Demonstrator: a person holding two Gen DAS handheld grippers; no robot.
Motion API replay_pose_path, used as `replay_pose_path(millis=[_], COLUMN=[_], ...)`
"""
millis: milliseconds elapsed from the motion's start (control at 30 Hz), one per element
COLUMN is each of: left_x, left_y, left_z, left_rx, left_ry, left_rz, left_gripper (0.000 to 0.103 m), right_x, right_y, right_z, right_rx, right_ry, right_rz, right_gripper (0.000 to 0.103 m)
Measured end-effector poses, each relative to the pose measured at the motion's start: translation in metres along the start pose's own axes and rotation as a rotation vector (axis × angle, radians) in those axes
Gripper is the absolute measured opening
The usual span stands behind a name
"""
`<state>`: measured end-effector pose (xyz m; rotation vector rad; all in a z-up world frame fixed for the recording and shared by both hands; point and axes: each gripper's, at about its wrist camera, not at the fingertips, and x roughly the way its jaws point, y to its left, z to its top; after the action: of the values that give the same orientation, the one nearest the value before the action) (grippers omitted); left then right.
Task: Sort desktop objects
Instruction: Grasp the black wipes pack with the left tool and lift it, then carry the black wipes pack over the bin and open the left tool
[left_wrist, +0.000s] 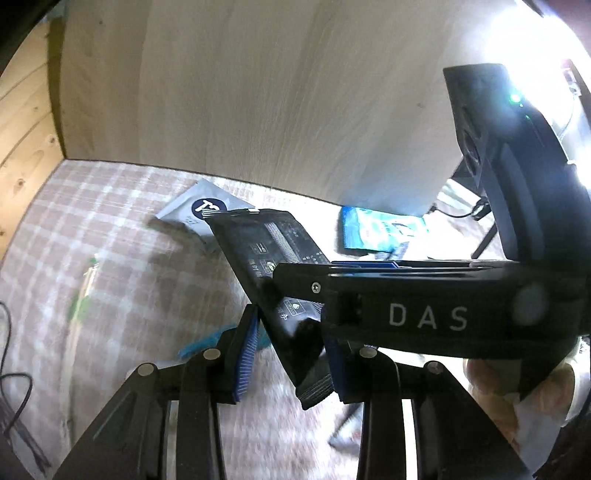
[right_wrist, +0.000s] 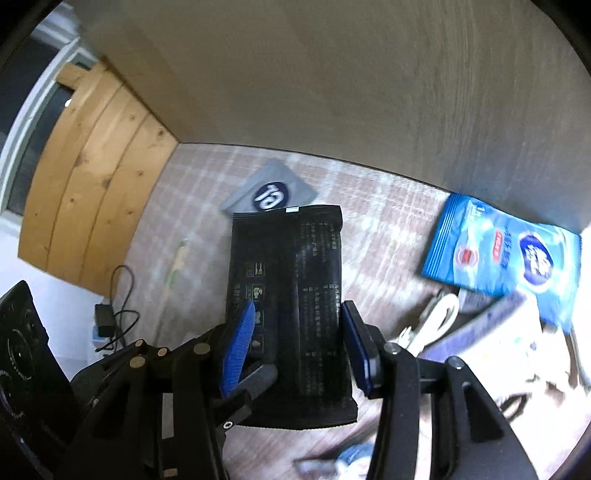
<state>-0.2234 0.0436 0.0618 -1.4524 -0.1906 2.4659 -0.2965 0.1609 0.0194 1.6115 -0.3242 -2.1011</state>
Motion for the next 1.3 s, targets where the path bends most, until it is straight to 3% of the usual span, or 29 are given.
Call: replay_pose_path(millis=[167,467,733,1067,1300], left_x=[-0.037,-0.092,-0.117,-0.118,-0.113], left_y=[-0.011,-0.078,-0.172,-0.295,-0.350], left_z=[-0.011,-0.047,-0.088,-0.148,-0.182], left_rx=[0.020,0.126,0.265,0.482,0.584], left_ry=[-0.036,-0.087,-0.086,-0.010,0.045], left_rz=[-0.013,-0.066,-0.177,-0.318,-0.368], left_gripper=[0.031,0.031,0.031,0.032,0.032], right_x=[-0.038,-0.122,-0.199,-0.281,-0.318], right_y=[0.018,0.023,-0.020,-0.098,-0.137], right_z=[-0.028,-0.098,-0.179,-0.294,-0.354], right_rx=[-0.019,-0.006,0.104,0.296,0.393], right_ry=[-0.047,-0.160,-0.266,-0.356,-0.387], right_rz=[-0.003,-0.041,-0.097,-0.201,-0.255], right_gripper=[0.047,0.047,0.047,0.047,0.047])
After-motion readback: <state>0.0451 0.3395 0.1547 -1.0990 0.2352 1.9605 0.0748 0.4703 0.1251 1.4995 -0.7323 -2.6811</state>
